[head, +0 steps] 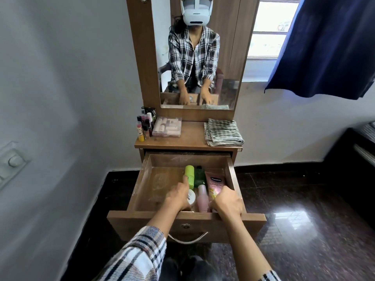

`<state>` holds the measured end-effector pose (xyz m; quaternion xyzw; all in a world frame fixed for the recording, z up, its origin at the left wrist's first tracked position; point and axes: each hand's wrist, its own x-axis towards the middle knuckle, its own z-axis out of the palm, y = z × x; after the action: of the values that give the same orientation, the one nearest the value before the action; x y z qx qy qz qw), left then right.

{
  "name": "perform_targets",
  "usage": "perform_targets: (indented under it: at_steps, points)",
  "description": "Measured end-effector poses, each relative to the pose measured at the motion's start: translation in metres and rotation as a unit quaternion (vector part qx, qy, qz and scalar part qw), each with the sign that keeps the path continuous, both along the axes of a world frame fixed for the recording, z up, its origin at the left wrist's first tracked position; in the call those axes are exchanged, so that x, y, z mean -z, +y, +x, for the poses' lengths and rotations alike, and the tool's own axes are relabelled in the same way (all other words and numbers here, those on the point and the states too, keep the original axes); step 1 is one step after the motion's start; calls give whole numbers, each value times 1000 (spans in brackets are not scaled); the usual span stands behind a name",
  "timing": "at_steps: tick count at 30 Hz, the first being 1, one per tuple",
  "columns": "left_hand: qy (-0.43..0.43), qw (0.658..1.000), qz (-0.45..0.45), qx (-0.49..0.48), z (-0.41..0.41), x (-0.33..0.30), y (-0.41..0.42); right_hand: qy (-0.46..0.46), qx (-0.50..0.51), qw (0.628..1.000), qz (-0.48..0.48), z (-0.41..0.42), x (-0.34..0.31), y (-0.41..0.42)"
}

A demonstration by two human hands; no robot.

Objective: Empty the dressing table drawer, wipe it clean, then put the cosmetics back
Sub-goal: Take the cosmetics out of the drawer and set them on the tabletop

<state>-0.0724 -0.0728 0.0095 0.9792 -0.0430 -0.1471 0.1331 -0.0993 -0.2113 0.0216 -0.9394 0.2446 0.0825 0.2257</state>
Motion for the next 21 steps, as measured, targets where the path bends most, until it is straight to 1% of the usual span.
perform_targets:
  at_steps: [7, 12, 14, 19, 21]
  points:
    - [-25, 999, -27, -34, -15, -20, 5, -37, 11, 998, 58, -13, -21, 4]
    - [-83, 993, -40, -76, -25, -43, 11, -109, 11, 991, 82, -24, -49, 8]
    - [-115, 987, -64, -90, -28, -54, 14, -142, 15, 985, 97, -24, -62, 12]
    - [-173, 963, -164, -124, -23, -76, 19, -211, 11, 969, 125, -10, -84, 23]
    - [-191, 956, -182, -124, -16, -83, 21, -236, 10, 963, 129, 1, -89, 27]
